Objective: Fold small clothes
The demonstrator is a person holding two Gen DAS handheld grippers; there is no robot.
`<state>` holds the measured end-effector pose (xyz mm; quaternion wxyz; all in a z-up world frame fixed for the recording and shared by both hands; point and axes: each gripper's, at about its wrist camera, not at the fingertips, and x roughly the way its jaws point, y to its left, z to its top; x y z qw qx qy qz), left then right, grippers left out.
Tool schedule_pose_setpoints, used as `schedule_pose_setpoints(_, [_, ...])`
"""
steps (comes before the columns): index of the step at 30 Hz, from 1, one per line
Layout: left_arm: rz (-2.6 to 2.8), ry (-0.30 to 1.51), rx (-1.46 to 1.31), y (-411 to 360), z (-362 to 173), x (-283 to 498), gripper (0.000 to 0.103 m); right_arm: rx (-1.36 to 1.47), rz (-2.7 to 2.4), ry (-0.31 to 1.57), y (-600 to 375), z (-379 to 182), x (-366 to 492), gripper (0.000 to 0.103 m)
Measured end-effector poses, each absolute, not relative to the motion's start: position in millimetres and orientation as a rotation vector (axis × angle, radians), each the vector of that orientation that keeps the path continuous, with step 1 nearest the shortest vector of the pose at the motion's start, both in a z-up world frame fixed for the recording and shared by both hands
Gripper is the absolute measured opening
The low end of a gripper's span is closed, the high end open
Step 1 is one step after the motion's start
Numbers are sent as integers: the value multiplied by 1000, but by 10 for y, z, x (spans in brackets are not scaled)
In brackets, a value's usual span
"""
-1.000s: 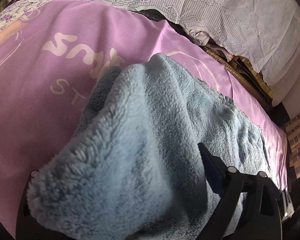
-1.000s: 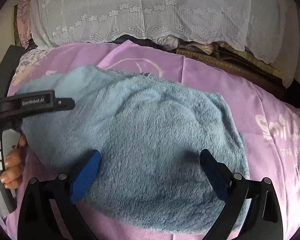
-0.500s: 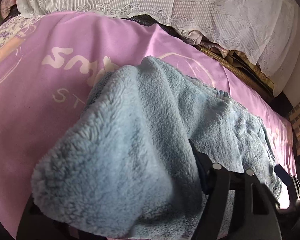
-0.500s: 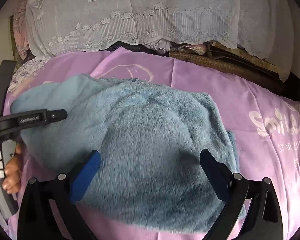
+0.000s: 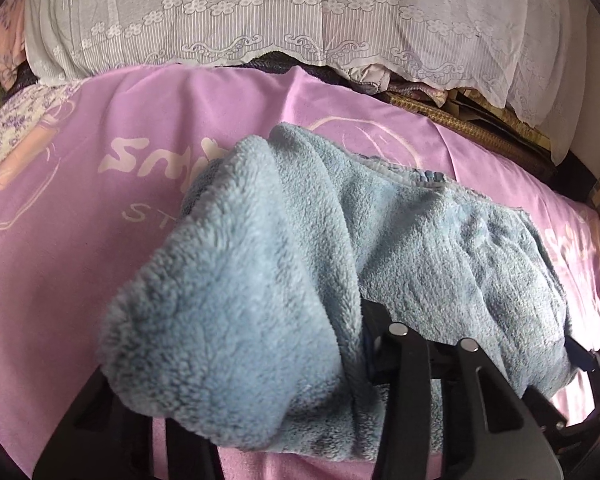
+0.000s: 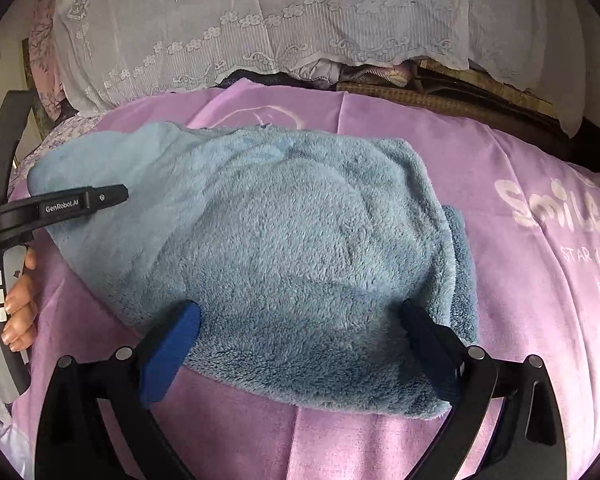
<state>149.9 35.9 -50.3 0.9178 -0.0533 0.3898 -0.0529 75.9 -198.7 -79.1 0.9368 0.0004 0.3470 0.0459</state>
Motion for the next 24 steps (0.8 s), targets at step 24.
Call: schedule_pose_setpoints(24, [-161, 824, -177, 436, -394, 1477, 37, 246, 32, 751, -2517, -949, 935, 100])
